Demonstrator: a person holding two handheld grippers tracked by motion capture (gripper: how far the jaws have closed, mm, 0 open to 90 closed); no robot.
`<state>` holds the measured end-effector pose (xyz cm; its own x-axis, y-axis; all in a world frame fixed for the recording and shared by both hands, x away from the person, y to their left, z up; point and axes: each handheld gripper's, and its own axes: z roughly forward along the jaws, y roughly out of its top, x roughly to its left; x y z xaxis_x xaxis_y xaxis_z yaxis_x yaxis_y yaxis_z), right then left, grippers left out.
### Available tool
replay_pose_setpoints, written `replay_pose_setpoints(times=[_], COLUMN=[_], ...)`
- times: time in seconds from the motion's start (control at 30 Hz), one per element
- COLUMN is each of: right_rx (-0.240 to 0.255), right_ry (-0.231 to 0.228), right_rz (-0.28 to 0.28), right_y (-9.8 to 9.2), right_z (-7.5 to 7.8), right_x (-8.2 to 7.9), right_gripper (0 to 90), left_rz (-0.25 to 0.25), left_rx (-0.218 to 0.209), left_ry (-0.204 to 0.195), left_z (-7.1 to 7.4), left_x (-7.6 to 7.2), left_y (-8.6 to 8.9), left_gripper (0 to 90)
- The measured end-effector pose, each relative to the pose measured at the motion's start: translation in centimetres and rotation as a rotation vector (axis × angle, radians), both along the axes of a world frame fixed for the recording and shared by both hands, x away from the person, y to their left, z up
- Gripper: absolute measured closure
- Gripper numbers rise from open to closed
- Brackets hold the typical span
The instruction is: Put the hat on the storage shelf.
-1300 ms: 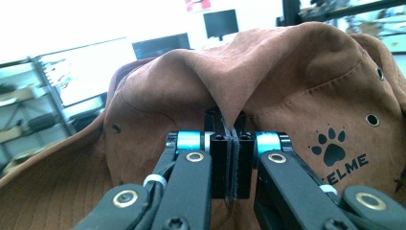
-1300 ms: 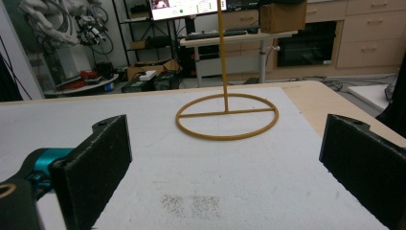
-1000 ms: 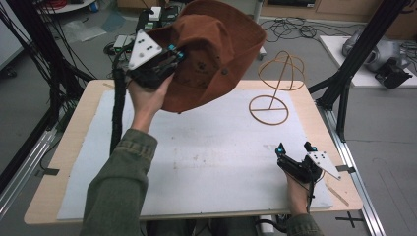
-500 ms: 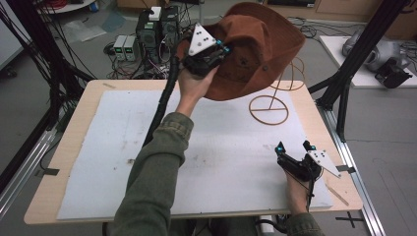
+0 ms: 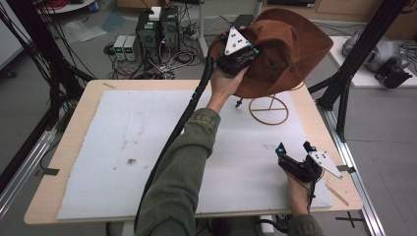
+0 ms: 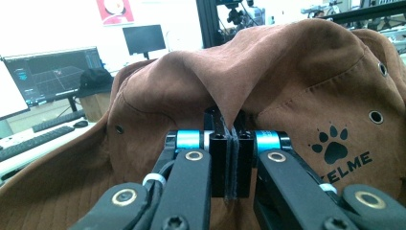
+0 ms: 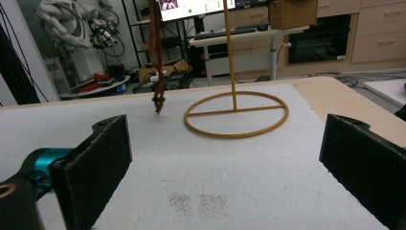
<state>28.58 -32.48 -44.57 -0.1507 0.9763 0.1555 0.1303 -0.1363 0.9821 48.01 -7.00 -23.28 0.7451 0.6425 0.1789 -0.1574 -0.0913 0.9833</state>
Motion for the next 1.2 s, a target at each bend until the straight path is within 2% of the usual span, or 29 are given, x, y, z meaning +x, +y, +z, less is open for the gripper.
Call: replay_pose_setpoints(times=[0.2, 0.5, 0.6, 0.73, 0.93, 1.03, 1.2], right_rx=[0.009, 0.012, 0.017, 0.021, 0.034, 0.042, 0.03], right_ry=[0.007, 0.006, 0.011, 0.011, 0.009, 0.011, 0.005], right_rz=[0.011, 0.016, 0.014, 0.011, 0.012, 0.015, 0.018], right_y=[0.0, -0.2, -0.3, -0.5, -0.6, -0.5, -0.4], right_z=[-0.1, -0.2, -0.2, -0.2, -0.2, -0.2, -0.2], right_x=[0.0, 0.1, 0.1, 0.2, 0.3, 0.4, 0.4], right_gripper=[3.0, 3.0, 3.0, 3.0, 3.0, 3.0, 3.0], left_rz=[0.002, -0.006, -0.014, -0.024, -0.031, -0.038, -0.033], left_rx=[-0.05, -0.076, -0.084, -0.063, -0.006, 0.006, 0.02], left_ry=[0.013, 0.013, 0.027, 0.04, 0.068, 0.083, 0.091], left_z=[-0.9, -1.1, -1.6, -2.2, -3.5, -3.9, -4.4], left_x=[1.7, 3.2, 3.5, 3.7, 4.1, 4.2, 4.3], left_y=[-2.2, -3.9, -4.4, -5.1, -5.8, -5.8, -6.0], left_gripper=[88.7, 88.6, 88.6, 88.6, 88.1, 88.0, 87.8])
